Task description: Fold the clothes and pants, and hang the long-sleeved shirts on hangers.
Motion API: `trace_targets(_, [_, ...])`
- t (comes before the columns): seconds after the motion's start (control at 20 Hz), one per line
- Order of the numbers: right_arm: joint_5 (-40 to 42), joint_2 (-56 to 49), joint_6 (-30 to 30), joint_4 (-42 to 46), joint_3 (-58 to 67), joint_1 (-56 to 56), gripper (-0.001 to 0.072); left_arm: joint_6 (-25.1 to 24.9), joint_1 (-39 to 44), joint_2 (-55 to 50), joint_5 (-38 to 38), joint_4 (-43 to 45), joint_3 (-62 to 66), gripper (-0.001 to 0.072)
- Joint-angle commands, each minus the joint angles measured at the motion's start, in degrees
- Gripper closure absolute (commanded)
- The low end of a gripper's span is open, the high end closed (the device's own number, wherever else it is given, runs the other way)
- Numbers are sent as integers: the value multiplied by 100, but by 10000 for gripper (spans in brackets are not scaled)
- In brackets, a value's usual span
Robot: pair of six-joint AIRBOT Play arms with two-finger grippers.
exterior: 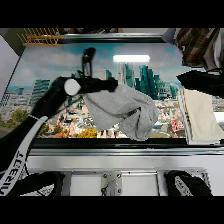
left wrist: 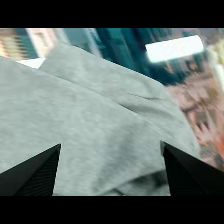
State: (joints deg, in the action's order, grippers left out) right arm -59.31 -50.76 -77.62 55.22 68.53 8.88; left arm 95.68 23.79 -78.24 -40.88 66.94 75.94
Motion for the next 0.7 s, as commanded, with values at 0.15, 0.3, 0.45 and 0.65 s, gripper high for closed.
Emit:
trace_targets(0.15, [-256,7,-42,-179,2,42,690,61,-2356,-874,-210,44,7,14])
trace_targets(0.3, [-544,-28,-42,-179,2,39,690,57,-2677,-1735,-393,39,420,13])
trace_targets(0.45, [-612,-83,-42,-203,-2,35,690,-85,-2616,-2538,-619,42,1130,14])
trace_targets(0.65, [-634,-234,-42,-201,-2,31,690,-127,-2304,-3423,-1268,33,2079,14])
